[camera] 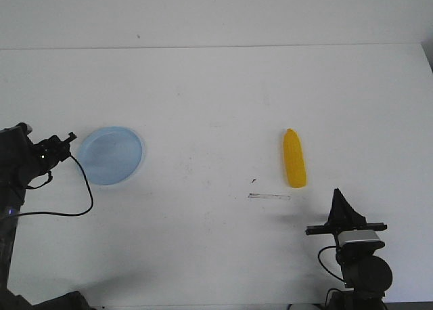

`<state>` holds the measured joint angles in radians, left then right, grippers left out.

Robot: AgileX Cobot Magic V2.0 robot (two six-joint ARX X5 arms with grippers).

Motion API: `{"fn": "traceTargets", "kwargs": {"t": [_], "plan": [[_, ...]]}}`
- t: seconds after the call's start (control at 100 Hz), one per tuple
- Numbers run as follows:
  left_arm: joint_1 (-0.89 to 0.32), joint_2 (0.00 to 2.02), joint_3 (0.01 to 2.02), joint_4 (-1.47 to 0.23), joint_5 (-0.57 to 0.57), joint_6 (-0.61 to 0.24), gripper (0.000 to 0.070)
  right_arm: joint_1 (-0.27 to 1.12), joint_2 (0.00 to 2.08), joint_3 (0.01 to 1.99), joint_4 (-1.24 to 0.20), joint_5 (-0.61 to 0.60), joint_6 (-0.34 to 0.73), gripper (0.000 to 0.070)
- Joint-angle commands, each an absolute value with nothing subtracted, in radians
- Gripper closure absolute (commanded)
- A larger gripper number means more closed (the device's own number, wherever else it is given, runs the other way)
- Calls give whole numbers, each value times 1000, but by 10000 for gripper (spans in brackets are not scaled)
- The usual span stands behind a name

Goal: Place corn on plate with both arms
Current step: 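Reach the left gripper forward to the edge of the light blue plate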

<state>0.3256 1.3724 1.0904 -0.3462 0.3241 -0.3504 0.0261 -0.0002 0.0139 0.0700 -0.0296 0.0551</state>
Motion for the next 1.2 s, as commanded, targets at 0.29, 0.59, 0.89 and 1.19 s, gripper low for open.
{"fn": "traceTargets", "kwargs": {"t": [0.29,0.59,0.89,1.19], "plan": [[413,1579,1104,-411,499,-360,530,28,1,13,81,-29,51,697],[409,1662,1104,-424,498,-352,401,28,1,13,81,-28,51,697],[382,1676,1104,-419,498,-327,408,28,1,13,81,-29,51,697],[365,1690,1104,-419,497,-327,528,28,1,13,81,-29,51,697]]}}
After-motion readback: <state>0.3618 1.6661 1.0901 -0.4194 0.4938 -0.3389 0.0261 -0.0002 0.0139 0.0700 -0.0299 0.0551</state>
